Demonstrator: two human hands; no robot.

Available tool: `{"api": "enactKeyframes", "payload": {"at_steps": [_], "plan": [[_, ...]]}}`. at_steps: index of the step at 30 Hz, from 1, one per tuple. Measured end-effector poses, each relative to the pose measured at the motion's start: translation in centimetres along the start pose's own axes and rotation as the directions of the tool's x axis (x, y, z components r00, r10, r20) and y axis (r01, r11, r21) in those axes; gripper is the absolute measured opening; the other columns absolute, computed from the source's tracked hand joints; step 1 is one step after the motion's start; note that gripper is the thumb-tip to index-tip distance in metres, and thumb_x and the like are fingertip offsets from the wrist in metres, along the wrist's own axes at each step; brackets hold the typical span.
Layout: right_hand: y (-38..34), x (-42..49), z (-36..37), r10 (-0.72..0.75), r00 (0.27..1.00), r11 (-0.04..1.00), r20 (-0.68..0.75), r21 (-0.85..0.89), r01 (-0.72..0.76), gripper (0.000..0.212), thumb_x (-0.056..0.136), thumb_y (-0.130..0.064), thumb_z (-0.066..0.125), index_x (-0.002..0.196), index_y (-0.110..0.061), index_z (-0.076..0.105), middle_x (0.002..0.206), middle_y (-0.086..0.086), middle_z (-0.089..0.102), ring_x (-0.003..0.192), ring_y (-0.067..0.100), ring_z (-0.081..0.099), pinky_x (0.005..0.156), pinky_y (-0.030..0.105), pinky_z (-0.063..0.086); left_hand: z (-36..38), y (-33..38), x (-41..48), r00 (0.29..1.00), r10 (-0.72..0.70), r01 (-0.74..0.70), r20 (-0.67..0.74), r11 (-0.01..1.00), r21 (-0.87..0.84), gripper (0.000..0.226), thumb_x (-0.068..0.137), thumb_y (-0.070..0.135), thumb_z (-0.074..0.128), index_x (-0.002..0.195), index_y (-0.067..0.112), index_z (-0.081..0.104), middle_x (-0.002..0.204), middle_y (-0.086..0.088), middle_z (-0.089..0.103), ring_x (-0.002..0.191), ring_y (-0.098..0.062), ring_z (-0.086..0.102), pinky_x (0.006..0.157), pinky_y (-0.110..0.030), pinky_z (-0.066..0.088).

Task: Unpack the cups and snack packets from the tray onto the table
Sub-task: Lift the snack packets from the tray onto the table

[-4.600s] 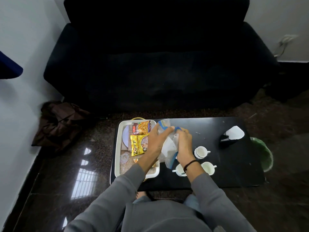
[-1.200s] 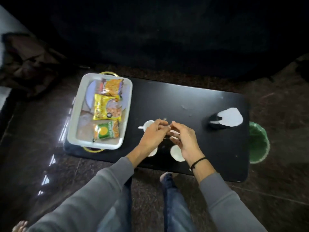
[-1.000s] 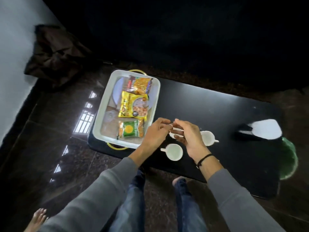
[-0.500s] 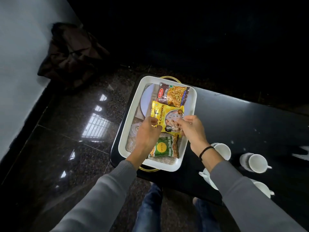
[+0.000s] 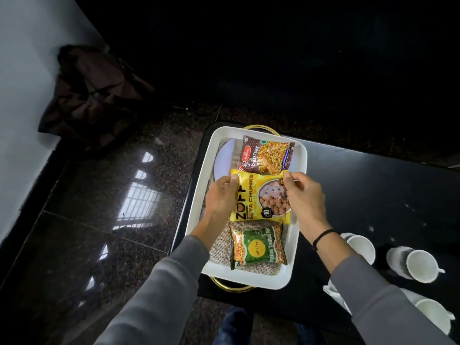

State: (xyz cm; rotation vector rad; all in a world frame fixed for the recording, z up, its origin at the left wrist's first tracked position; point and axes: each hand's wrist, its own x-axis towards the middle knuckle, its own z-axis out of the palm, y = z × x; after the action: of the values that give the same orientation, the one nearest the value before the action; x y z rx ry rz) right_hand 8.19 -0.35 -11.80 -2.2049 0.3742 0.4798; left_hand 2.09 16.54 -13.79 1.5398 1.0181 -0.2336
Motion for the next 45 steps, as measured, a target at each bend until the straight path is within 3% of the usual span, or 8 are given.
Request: {"api": "enactKeyframes", "payload": {"at_steps": [3, 12, 20, 27, 33, 37, 40, 45], "plan": [[-0.2, 0.2, -0.7, -0.035, 0.997, 0.999, -0.062, 0.002, 0.036, 0.03, 0.098, -0.051, 0.056, 0.088, -0.026, 0.07, 0.089, -0.009, 0.075, 0.09, 0.016, 0.071, 0.072, 0.036, 0.06, -0.4, -0.2, -0.1, 1.0, 0.026, -0.024, 0.016, 0.995, -0.094, 0.03, 0.1, 0.037, 0.059, 0.083, 0.013, 0.067, 0.084, -0.008, 0.071, 0.074, -0.027, 0.066, 0.071, -0.041, 0.063], [-0.1, 0.1, -1.5, 0.061, 0.996, 0.953, 0.061, 0.293, -0.077, 0.034, 0.102, -0.049, 0.048, 0.082, -0.024, 0.061, 0.09, 0.001, 0.073, 0.091, 0.02, 0.07, 0.085, 0.048, 0.058, -0.1, 4.3, -3.0, 0.936, 0.347, -0.342, -0.066, 0.937, 0.073, 0.038, 0.107, 0.043, 0.043, 0.089, 0.01, 0.052, 0.07, -0.021, 0.058, 0.053, -0.021, 0.047, 0.049, -0.043, 0.048], [0.2, -0.2, -3.2, 0.101, 0.973, 0.818, 0.208, 0.539, -0.201, 0.021, 0.104, -0.012, 0.047, 0.102, -0.026, 0.063, 0.115, 0.007, 0.071, 0.097, 0.02, 0.07, 0.074, 0.028, 0.06, 1.2, 10.0, -5.8, 0.503, 0.838, -0.684, 0.212, 0.237, 0.69, 0.023, 0.106, 0.026, 0.052, 0.096, 0.01, 0.064, 0.057, 0.004, 0.051, 0.043, -0.027, 0.048, 0.038, -0.037, 0.042], [0.4, -0.3, -6.6, -0.294, 0.816, 0.914, 0.497, 0.396, 0.087, 0.057, 0.07, -0.018, 0.085, 0.108, -0.056, 0.064, 0.119, -0.017, 0.072, 0.12, 0.003, 0.063, 0.101, 0.028, 0.051, 2.2, 11.9, -6.4, 0.47, 0.758, -0.766, 0.452, 0.095, 0.636, 0.016, 0.101, 0.024, 0.056, 0.098, 0.023, 0.072, 0.089, 0.006, 0.077, 0.08, -0.024, 0.07, 0.053, -0.033, 0.045], [0.3, -0.2, -8.6, -0.312, 0.789, 0.894, 0.529, 0.445, 0.056, 0.032, 0.072, -0.041, 0.09, 0.102, -0.04, 0.077, 0.102, -0.009, 0.081, 0.095, 0.006, 0.077, 0.072, 0.009, 0.055, 3.3, 12.8, -6.3, 0.64, 0.66, -0.765, 0.392, 0.498, 0.409, 0.026, 0.102, 0.047, 0.053, 0.113, 0.032, 0.071, 0.093, 0.015, 0.073, 0.09, -0.004, 0.067, 0.076, -0.04, 0.056], [1.1, 0.5, -10.4, -0.26, 0.838, 0.836, 0.479, 0.546, -0.053, 0.039, 0.063, -0.034, 0.094, 0.098, -0.031, 0.079, 0.104, -0.003, 0.081, 0.096, 0.009, 0.078, 0.072, 0.012, 0.057, 3.5, 11.5, -5.5, 0.862, 0.384, -0.417, 0.331, 0.909, 0.03, 0.04, 0.091, 0.061, 0.061, 0.114, 0.03, 0.069, 0.112, 0.007, 0.075, 0.105, -0.008, 0.07, 0.091, -0.033, 0.057], [1.5, 1.0, -11.7, -0.23, 0.85, 0.804, 0.474, 0.585, -0.108, 0.042, 0.057, -0.039, 0.094, 0.096, -0.032, 0.081, 0.104, -0.001, 0.082, 0.096, 0.011, 0.078, 0.072, 0.016, 0.06, 5.0, 9.8, -5.6, 0.874, 0.303, -0.317, 0.381, 0.948, -0.029, 0.028, 0.091, 0.042, 0.071, 0.103, 0.018, 0.076, 0.097, 0.001, 0.08, 0.086, -0.008, 0.075, 0.069, -0.022, 0.059], [2.9, 2.2, -13.4, -0.132, 0.887, 0.795, 0.442, 0.582, -0.172, 0.035, 0.081, -0.047, 0.081, 0.108, -0.023, 0.08, 0.106, 0.006, 0.081, 0.097, 0.028, 0.078, 0.082, 0.041, 0.064, 8.5, 8.2, -5.7, 0.94, 0.205, -0.174, 0.274, 0.976, -0.132, 0.05, 0.086, 0.055, 0.073, 0.121, 0.02, 0.07, 0.104, -0.005, 0.077, 0.095, -0.019, 0.068, 0.08, -0.048, 0.055]]}}
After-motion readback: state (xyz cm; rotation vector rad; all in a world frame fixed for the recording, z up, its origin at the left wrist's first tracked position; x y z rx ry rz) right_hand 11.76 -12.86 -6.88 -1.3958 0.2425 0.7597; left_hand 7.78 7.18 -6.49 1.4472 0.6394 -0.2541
